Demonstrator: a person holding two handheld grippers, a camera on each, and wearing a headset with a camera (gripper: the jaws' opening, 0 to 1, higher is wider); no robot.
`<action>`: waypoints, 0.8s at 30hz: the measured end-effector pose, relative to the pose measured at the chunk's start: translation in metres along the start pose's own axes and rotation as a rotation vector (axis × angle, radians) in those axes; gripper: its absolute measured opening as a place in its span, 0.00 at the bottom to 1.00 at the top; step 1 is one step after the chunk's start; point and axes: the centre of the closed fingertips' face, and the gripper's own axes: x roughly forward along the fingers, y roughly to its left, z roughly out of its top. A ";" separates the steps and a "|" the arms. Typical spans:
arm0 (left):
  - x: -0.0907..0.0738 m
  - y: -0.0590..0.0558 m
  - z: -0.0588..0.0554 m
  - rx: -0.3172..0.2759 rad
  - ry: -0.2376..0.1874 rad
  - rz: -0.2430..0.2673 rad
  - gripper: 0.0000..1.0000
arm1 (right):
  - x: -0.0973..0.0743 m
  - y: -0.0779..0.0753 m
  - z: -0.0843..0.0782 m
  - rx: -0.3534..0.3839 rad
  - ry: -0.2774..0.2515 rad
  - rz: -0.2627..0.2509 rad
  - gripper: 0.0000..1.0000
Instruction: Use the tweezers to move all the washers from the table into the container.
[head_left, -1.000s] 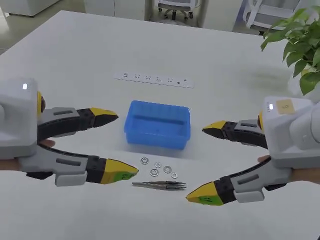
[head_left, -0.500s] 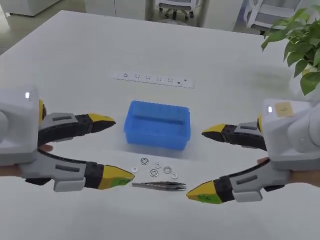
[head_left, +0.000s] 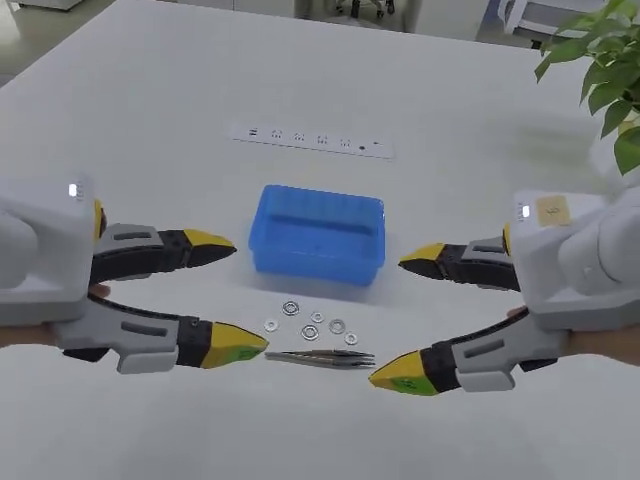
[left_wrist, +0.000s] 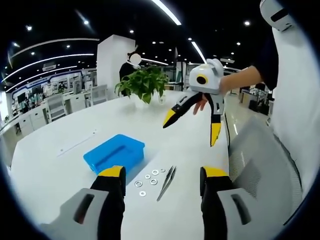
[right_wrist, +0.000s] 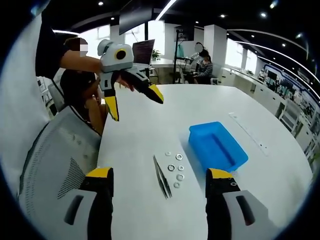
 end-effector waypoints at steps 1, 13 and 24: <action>0.001 0.001 -0.002 0.003 0.008 0.000 0.63 | 0.001 -0.001 -0.002 0.000 0.004 0.000 0.75; 0.031 0.003 -0.034 0.007 0.120 -0.047 0.44 | 0.025 -0.008 -0.037 0.060 0.075 0.021 0.62; 0.050 0.010 -0.069 -0.025 0.200 -0.033 0.39 | 0.050 -0.011 -0.052 0.083 0.107 0.057 0.53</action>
